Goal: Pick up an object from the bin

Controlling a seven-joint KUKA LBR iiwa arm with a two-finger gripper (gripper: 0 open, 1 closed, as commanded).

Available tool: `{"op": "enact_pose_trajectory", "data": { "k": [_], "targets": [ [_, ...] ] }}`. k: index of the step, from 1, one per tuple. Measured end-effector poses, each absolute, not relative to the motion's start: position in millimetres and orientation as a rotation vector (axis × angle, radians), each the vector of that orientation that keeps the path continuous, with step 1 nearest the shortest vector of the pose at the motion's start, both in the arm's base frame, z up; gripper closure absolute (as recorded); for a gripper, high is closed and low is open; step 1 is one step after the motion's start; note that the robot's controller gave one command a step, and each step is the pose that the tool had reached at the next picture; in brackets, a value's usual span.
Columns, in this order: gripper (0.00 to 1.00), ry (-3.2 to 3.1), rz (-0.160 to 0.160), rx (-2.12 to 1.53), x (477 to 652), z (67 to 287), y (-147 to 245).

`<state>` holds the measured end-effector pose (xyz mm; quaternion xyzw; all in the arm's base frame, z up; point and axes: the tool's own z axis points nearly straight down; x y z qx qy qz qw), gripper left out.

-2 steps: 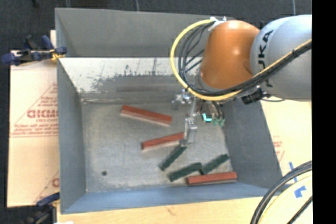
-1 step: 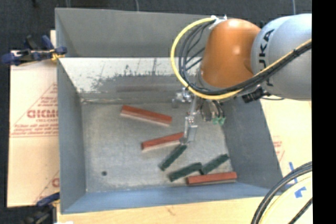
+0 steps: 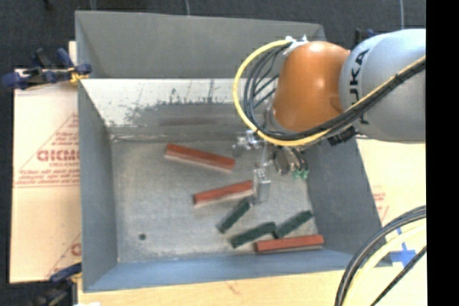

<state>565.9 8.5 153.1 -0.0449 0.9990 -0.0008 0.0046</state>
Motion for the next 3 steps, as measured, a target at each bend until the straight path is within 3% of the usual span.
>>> {"op": "enact_pose_trajectory", "data": {
  "k": [1, 2, 3],
  "targets": [
    [1.0, 3.126, 0.0, -0.122, 585.3, 75.5, -22.3],
    [0.0, 3.133, 0.002, -0.121, 582.8, 71.9, -21.8],
    [0.0, 3.133, 0.003, -0.121, 582.8, 71.8, -21.7]
  ]
}}
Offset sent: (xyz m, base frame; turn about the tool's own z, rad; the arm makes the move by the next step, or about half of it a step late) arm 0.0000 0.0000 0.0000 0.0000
